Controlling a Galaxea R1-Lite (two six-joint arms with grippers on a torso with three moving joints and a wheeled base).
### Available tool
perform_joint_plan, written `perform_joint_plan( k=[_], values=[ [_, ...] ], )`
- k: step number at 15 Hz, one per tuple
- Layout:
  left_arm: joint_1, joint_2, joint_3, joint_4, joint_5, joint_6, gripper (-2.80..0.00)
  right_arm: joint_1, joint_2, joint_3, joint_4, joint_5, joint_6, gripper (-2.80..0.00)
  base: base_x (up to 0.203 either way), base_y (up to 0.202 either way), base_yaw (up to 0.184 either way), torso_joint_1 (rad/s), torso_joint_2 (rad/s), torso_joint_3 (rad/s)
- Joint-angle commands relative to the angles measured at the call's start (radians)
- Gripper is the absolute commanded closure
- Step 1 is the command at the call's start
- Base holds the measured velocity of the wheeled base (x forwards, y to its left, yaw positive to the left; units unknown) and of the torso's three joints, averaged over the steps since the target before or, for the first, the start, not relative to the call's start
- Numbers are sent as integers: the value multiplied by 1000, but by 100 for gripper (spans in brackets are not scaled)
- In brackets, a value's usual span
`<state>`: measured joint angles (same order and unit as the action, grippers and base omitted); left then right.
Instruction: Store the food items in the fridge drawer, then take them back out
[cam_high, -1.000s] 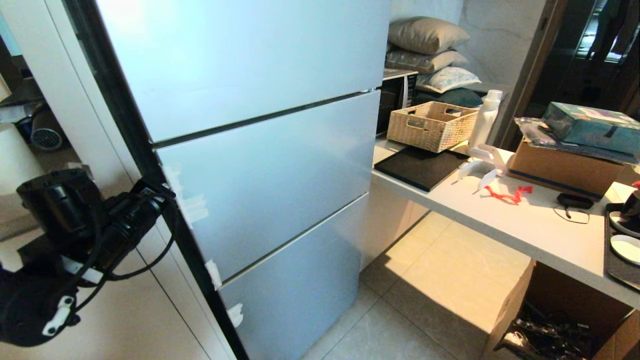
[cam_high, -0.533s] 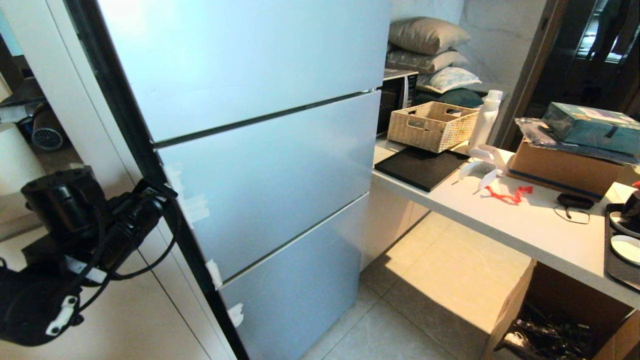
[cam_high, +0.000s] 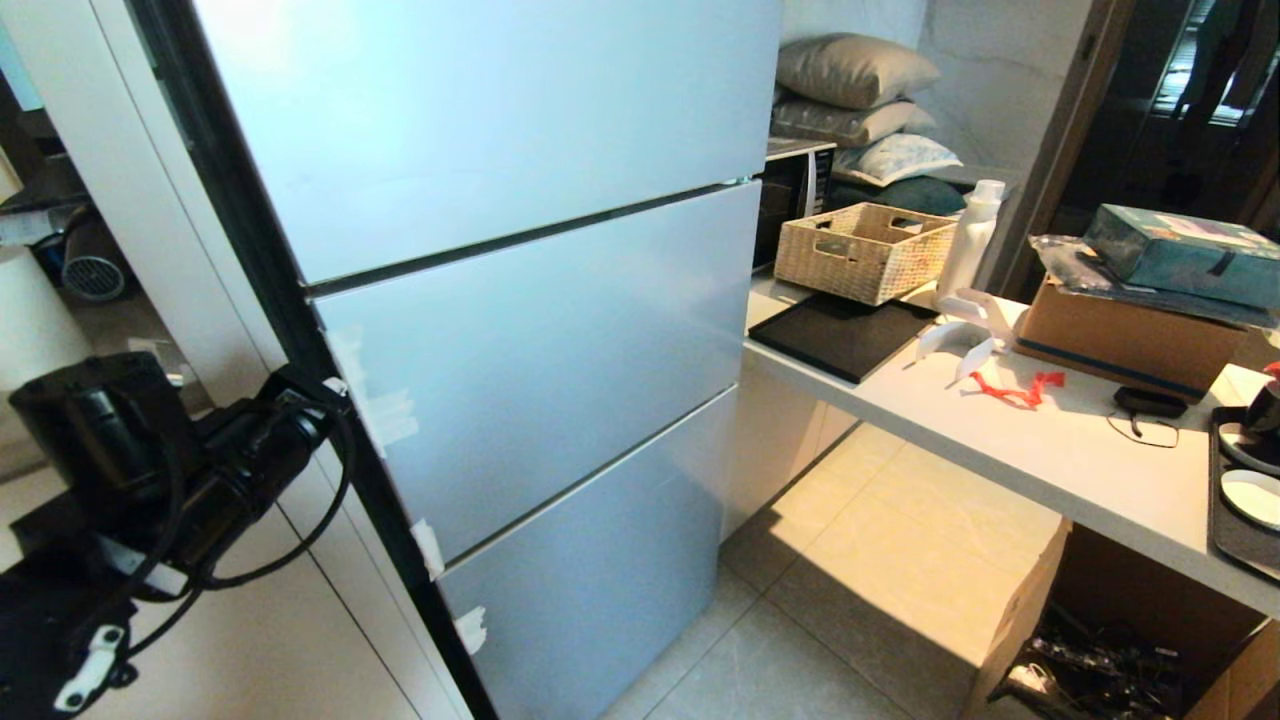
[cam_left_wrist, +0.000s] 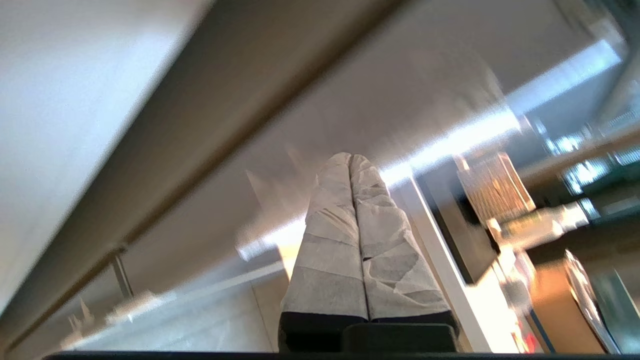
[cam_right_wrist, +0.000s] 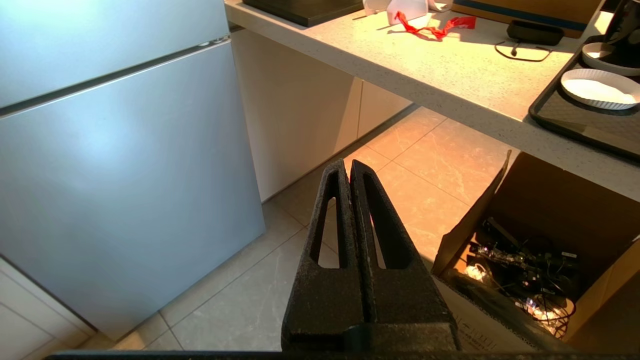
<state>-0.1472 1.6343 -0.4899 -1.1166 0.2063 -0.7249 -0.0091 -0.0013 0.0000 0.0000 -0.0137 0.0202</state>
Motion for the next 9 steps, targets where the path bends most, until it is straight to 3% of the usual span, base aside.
perform_joint_plan(
  k=[1, 5, 9],
  values=[
    [0, -28, 20, -8, -4, -4, 0, 0, 1, 0, 0, 0, 0, 0, 0, 0, 0, 0, 0, 0],
    [12, -35, 41, -8, 12, 1, 0, 0, 1, 0, 0, 0, 0, 0, 0, 0, 0, 0, 0, 0],
    [68, -98, 61, -8, 25, 2, 0, 0, 1, 0, 0, 0, 0, 0, 0, 0, 0, 0, 0, 0]
  ],
)
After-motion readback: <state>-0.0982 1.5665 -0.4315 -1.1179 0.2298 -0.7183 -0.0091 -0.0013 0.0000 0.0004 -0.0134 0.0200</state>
